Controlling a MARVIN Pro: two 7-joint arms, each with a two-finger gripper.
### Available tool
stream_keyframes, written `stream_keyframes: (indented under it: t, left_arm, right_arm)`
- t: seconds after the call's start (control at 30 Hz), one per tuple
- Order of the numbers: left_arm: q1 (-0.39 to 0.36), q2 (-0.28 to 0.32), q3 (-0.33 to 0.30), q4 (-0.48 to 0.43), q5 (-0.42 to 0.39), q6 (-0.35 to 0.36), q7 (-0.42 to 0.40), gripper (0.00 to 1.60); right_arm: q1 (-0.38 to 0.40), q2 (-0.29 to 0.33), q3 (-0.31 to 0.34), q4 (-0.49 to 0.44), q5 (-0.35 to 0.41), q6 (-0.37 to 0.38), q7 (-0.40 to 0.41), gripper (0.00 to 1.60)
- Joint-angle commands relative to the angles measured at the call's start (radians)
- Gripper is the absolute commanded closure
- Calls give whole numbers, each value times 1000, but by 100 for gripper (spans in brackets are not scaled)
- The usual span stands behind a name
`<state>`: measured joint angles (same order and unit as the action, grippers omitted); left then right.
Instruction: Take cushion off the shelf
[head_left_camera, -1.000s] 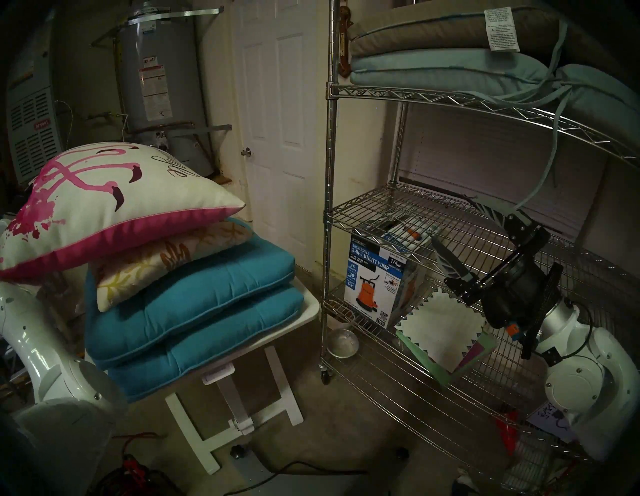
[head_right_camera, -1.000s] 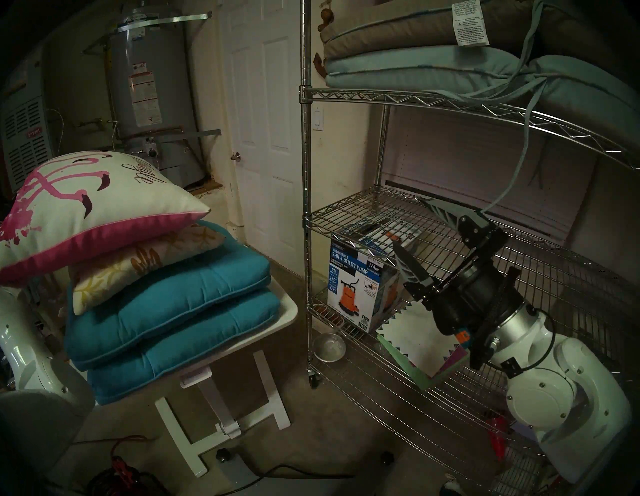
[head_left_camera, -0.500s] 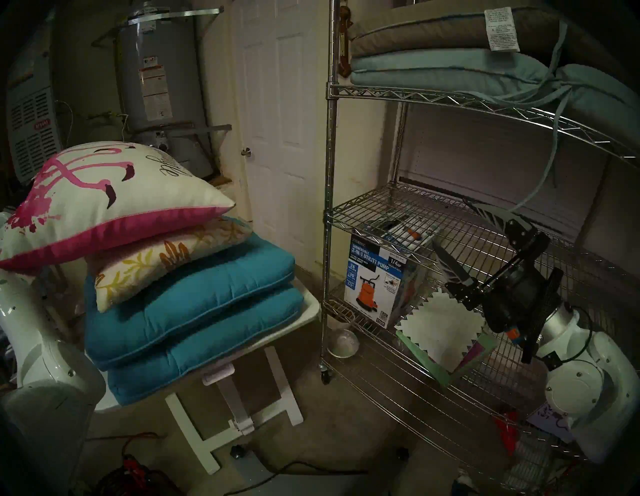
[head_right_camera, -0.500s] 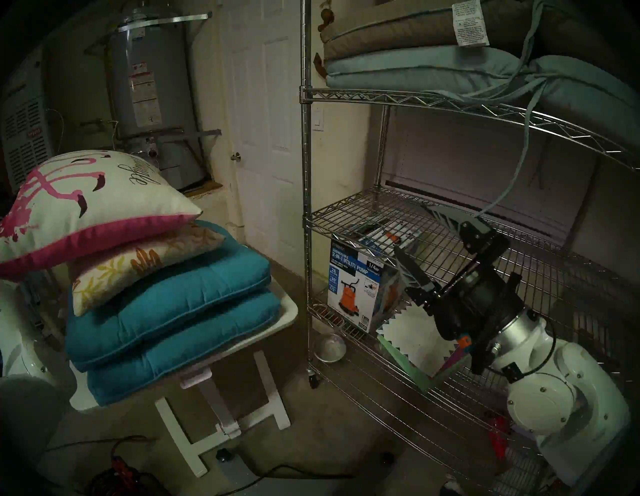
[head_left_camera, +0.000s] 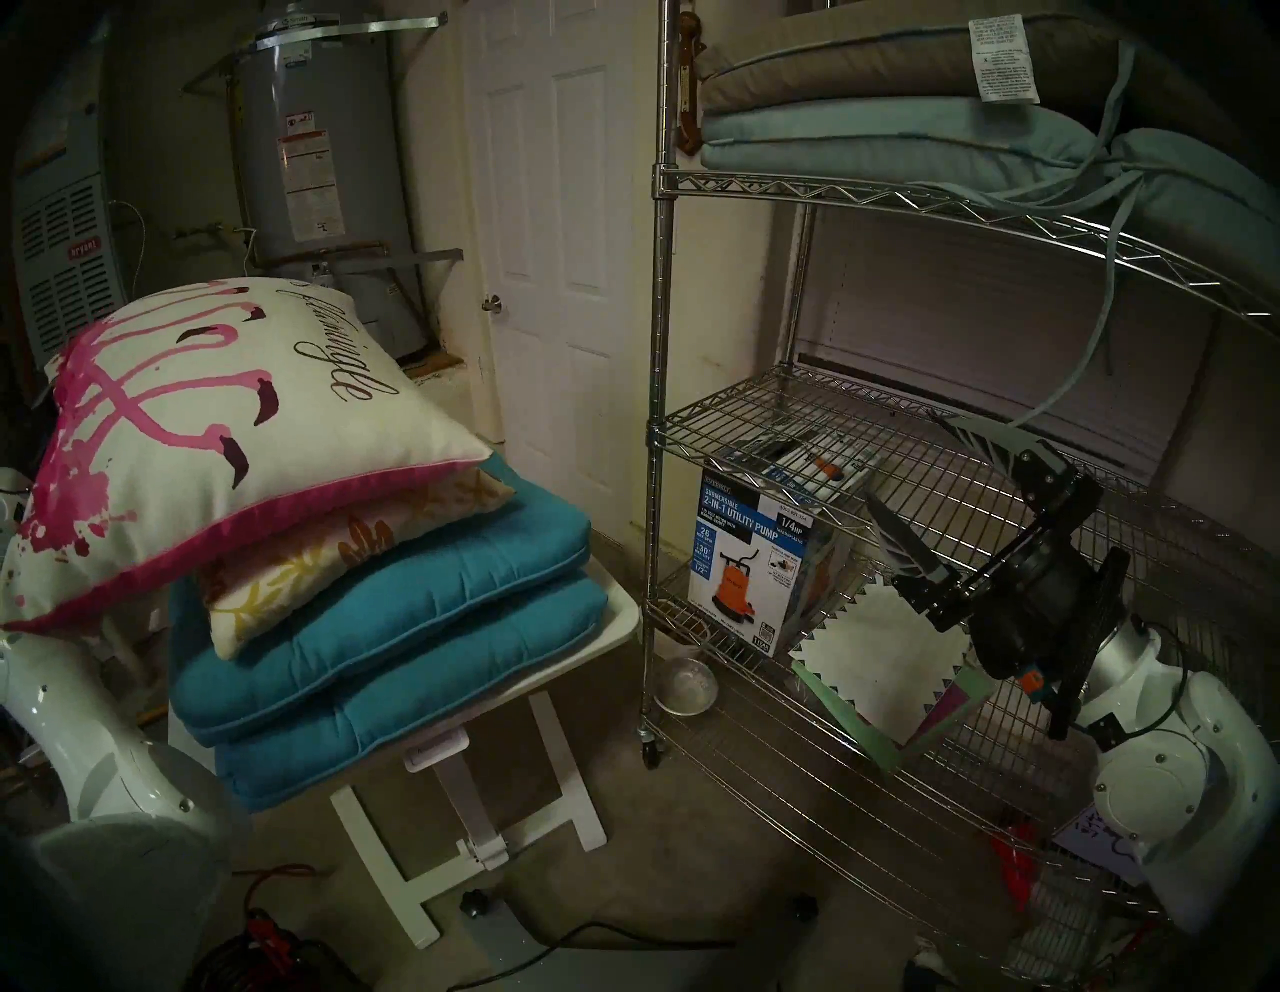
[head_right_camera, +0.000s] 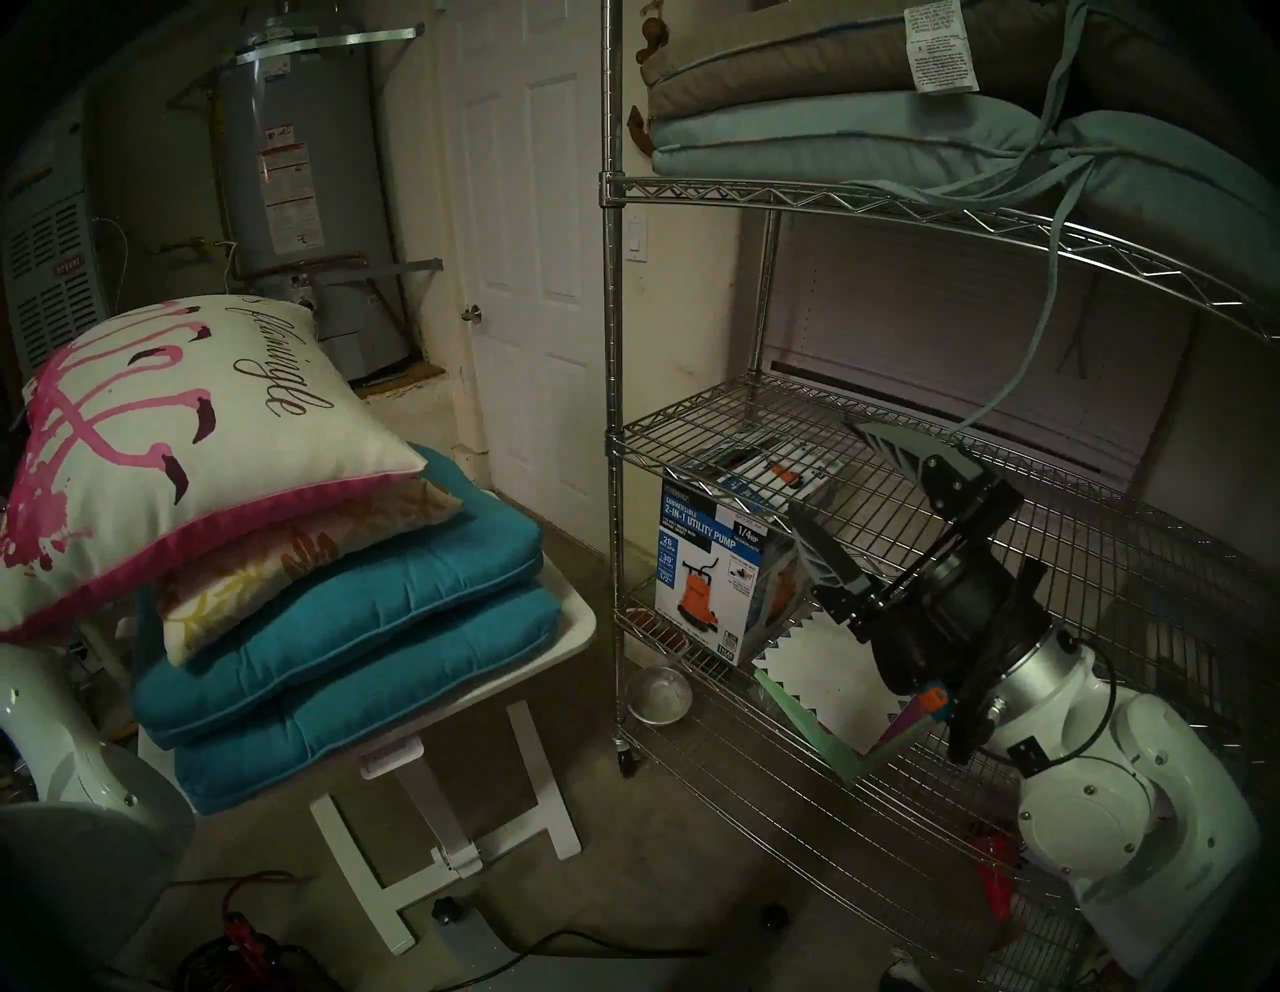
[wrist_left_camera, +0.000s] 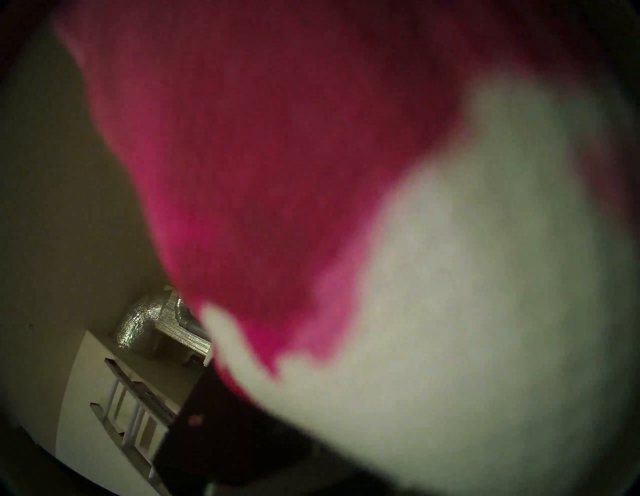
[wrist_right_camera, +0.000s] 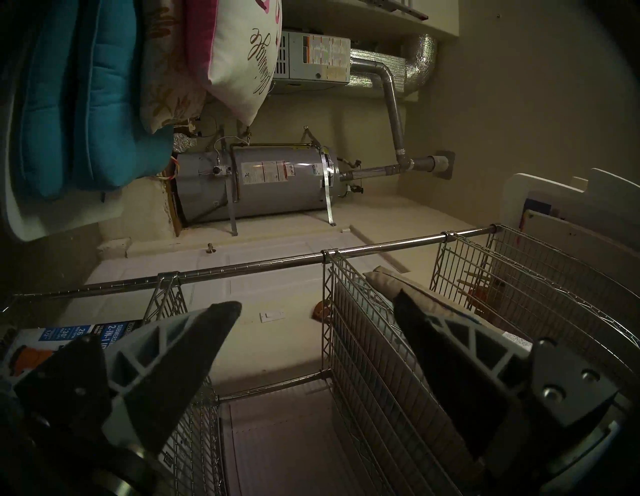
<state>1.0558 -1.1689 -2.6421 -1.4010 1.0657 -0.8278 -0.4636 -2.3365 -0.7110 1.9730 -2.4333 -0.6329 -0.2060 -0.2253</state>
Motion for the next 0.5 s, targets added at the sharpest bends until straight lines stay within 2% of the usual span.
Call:
stream_keyframes:
  t: [0.0, 0.03, 0.2, 0.23, 0.27, 0.3, 0.33, 0.37, 0.4, 0.43, 0.47]
  left_arm:
    - [81, -119, -16, -120, -63, -45, 12, 160]
    - [91, -116, -14, -117, -73, -50, 15, 160]
    - [133, -197, -41, -208, -106, -59, 19, 159]
    - [143, -177, -33, -190, -117, -63, 23, 134]
    - [148, -212, -44, -228, -121, -60, 21, 132]
    - [156, -222, -46, -240, -131, -61, 24, 160]
    - [161, -229, -48, -249, -136, -59, 25, 160]
    - [166, -236, -49, -258, -141, -57, 26, 144]
    - [172, -250, -53, -277, -145, -51, 25, 116]
    - [179, -261, -54, -292, -151, -46, 25, 9]
    - [184, -275, -56, -308, -152, -39, 24, 0]
  right_arm:
    - [-2, -5, 7, -10, -2, -10, -11, 0]
    - [-3, -6, 8, -10, -3, -12, -11, 0]
    - [-8, -12, 13, -10, -6, -21, -13, 0]
    - [-9, -13, 15, -10, -6, -23, -13, 0]
    - [-10, -14, 16, -10, -7, -25, -13, 0]
    - [-12, -15, 17, -10, -8, -27, -14, 0]
    - [-13, -16, 17, -10, -9, -28, -13, 0]
    - [-15, -17, 17, -10, -10, -30, -13, 0]
    - [-16, -18, 18, -10, -10, -31, -14, 0]
    - [-17, -19, 18, -10, -11, -34, -14, 0]
    - [-18, -20, 19, -10, -12, -35, -14, 0]
